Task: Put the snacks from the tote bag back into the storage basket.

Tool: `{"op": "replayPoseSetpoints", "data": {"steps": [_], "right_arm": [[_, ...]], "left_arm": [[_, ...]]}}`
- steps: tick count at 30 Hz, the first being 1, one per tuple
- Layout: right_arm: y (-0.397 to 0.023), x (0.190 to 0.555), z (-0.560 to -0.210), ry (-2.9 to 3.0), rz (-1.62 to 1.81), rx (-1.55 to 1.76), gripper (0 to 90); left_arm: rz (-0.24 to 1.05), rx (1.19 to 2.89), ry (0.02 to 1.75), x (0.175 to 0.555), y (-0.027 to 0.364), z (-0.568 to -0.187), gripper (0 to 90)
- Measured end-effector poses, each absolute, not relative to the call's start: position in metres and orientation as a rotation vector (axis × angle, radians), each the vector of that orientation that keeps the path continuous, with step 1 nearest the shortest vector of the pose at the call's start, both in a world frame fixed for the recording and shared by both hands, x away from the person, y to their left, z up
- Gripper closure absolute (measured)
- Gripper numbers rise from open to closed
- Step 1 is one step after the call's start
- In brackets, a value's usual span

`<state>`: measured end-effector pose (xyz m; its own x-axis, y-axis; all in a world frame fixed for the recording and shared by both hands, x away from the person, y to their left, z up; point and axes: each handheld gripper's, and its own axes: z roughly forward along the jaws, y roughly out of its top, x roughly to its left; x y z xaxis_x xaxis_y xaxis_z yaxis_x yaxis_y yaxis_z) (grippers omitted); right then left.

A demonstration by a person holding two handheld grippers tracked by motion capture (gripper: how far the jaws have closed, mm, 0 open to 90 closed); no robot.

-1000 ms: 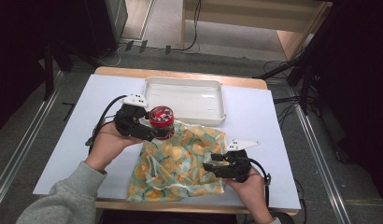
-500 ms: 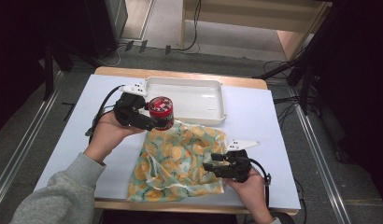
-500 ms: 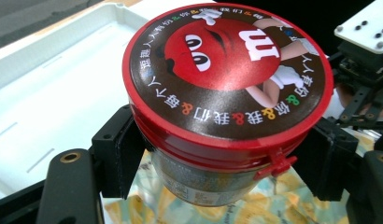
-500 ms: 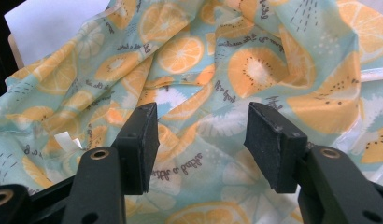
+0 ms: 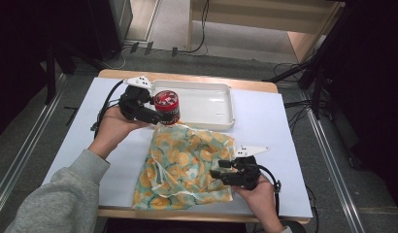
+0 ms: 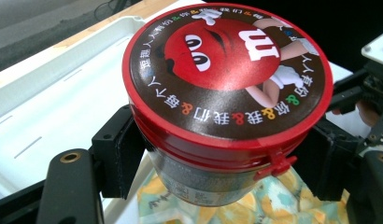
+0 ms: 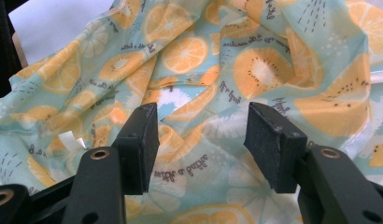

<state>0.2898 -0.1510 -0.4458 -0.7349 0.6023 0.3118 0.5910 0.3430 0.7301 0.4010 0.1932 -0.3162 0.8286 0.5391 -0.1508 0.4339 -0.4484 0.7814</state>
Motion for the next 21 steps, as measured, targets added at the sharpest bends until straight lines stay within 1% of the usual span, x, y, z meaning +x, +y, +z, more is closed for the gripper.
{"op": "replayPoseSetpoints", "data": {"steps": [4, 10, 18, 21], "right_arm": [[-0.151, 0.290, -0.446, 2.570, 1.375, 1.132, 45.6], [-0.151, 0.290, -0.446, 2.570, 1.367, 1.131, 45.6], [-0.152, 0.290, -0.445, 2.562, 1.377, 1.134, 45.7], [-0.152, 0.290, -0.445, 2.561, 1.376, 1.135, 45.7]], "left_arm": [[0.158, 2.118, 0.741, 0.409, 0.195, -0.318, 26.2], [0.133, 2.102, 0.753, 0.419, 0.199, -0.321, 26.1], [0.161, 2.110, 0.771, 0.433, 0.200, -0.326, 26.1], [0.148, 2.101, 0.784, 0.440, 0.201, -0.330, 26.2]]}}
